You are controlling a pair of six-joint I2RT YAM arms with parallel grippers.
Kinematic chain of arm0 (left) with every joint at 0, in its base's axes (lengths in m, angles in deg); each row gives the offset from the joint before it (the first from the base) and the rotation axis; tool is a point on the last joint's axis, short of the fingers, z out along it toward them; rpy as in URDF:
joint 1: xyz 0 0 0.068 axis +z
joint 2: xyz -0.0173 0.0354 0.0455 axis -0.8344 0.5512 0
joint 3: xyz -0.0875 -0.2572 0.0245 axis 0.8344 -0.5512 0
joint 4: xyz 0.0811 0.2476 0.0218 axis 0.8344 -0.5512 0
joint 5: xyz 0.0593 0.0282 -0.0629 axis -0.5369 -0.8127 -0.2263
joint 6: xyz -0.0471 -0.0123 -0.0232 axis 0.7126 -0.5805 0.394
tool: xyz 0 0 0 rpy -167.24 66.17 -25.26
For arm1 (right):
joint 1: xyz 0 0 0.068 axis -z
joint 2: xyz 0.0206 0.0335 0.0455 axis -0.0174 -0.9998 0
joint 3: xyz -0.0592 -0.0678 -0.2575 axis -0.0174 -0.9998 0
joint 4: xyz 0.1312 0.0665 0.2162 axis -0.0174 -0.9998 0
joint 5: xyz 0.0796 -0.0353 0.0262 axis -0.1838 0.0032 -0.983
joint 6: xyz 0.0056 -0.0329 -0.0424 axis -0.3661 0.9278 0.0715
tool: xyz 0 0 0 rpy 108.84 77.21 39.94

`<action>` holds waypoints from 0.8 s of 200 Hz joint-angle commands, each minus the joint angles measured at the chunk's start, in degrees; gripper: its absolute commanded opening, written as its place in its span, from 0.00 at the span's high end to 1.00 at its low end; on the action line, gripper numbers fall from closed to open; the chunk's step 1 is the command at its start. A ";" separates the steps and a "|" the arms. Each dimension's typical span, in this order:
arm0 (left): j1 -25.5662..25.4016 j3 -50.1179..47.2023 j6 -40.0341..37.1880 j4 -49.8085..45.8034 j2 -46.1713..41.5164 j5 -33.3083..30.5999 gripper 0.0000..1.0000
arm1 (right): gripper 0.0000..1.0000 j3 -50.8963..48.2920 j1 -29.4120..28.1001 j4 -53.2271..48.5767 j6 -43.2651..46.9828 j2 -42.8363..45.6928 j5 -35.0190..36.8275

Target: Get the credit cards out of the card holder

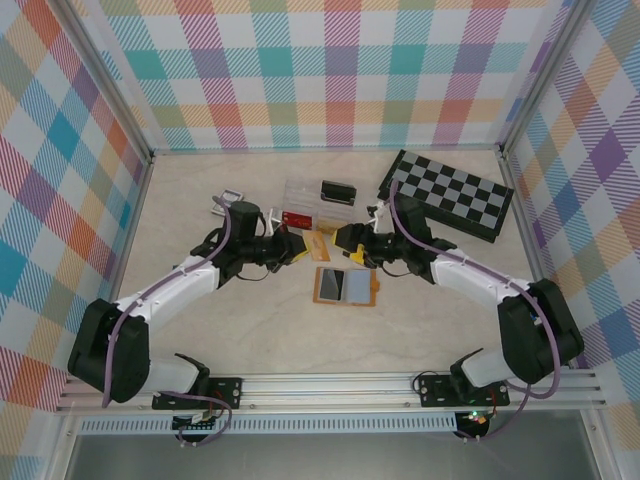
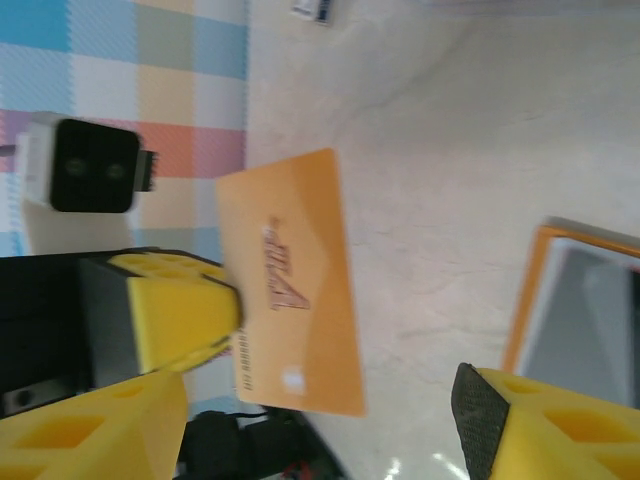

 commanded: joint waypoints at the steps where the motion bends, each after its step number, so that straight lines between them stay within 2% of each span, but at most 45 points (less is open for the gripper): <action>1: 1.05 -1.67 5.39 9.09 -1.39 3.90 1.00 | 0.29 0.25 -0.01 12.14 -8.97 -1.72 -6.40; 27: 1.30 -1.87 6.49 11.51 -1.58 4.51 1.00 | 0.34 0.76 0.03 14.63 -13.91 -3.53 -6.92; 65: 2.41 -2.84 6.59 11.77 -2.09 4.35 1.00 | 0.35 1.20 0.08 12.48 -13.22 -3.97 -6.26; 100: 2.49 -2.95 7.60 12.75 -1.94 4.92 1.00 | 0.47 1.86 0.08 18.78 -17.56 -5.85 -10.05; 131: 2.62 -3.13 7.96 12.93 -2.05 5.07 1.00 | 0.56 2.26 0.12 18.82 -17.61 -5.33 -10.06; 160: 2.67 -3.51 8.18 12.85 -2.11 5.21 1.00 | 0.67 2.26 0.08 19.44 -18.04 -5.16 -10.02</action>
